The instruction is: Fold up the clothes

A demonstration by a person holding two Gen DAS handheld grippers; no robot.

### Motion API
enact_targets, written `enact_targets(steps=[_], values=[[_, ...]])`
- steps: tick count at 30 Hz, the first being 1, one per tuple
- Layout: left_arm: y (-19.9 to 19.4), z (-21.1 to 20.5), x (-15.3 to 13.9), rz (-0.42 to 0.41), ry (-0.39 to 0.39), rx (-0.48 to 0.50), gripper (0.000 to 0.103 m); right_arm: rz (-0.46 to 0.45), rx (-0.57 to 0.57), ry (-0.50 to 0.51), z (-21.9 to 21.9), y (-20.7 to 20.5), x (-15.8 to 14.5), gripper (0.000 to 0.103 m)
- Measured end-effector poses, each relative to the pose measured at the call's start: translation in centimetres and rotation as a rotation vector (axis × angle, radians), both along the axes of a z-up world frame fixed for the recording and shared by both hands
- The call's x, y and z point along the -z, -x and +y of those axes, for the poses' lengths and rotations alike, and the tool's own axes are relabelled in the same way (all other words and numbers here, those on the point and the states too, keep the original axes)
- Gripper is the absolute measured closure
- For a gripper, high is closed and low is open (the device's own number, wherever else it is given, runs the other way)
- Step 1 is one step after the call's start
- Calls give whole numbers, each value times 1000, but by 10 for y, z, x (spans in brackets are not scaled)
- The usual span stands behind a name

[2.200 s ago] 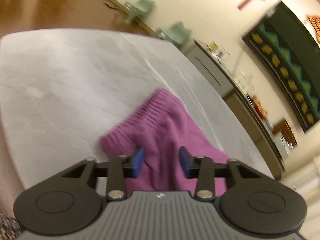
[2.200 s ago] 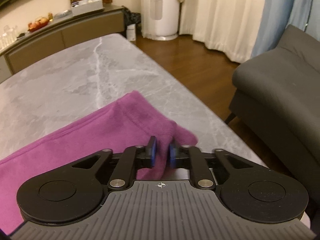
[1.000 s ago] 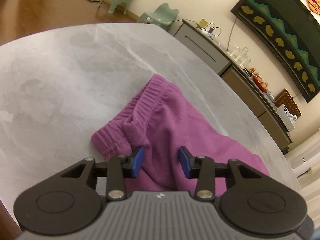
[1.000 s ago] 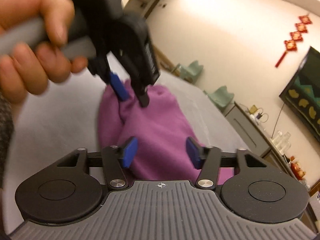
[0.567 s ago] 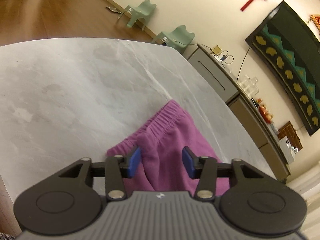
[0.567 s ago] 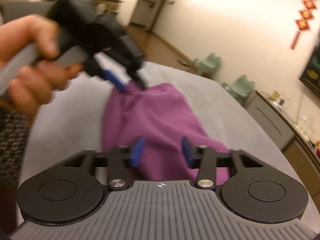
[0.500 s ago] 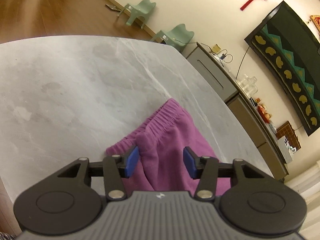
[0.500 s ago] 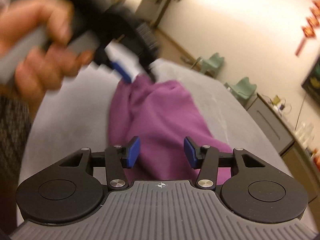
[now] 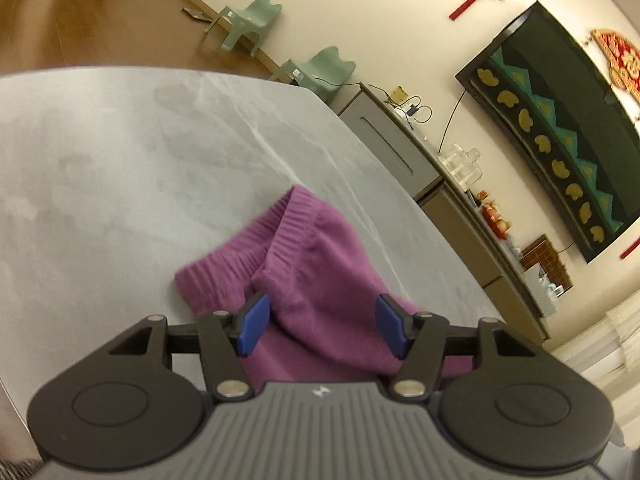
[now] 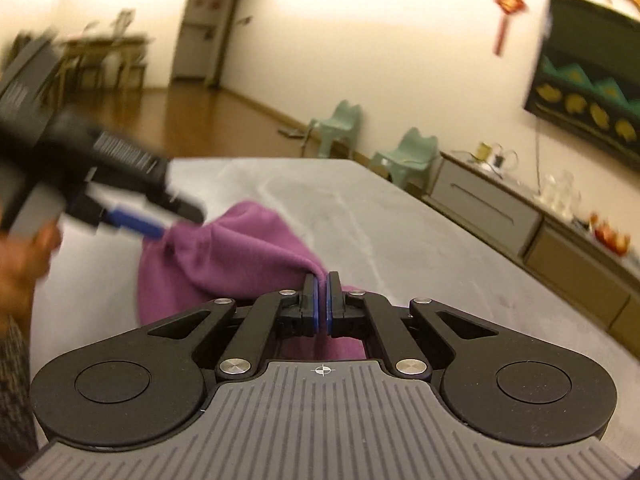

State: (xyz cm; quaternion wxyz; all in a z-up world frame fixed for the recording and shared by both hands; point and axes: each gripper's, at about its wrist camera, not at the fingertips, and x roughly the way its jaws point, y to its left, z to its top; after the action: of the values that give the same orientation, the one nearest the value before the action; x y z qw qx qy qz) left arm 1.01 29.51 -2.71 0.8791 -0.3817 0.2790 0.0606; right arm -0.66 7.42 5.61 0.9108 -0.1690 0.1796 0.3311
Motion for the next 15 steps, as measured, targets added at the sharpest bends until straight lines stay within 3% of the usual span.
enact_targets(steps=[5,9,10,12,13,15], values=[[-9,-11,10,-12,96,52,31,78,46,-94,-20,-18,-5,103],[-33,-14,22,13,181,61,31,120,61,-131,-25,-32,-2,103],[-40,-13,23,12,194,61,35,127,62,-136,-24,-36,-2,103],[-51,-9,27,4,227,55,66,138,65,-141,-24,-38,-3,103],[-54,-4,27,-14,248,46,97,140,68,-140,-25,-38,-4,103],[-53,10,21,-88,276,6,101,140,75,-135,-27,-33,-4,103]])
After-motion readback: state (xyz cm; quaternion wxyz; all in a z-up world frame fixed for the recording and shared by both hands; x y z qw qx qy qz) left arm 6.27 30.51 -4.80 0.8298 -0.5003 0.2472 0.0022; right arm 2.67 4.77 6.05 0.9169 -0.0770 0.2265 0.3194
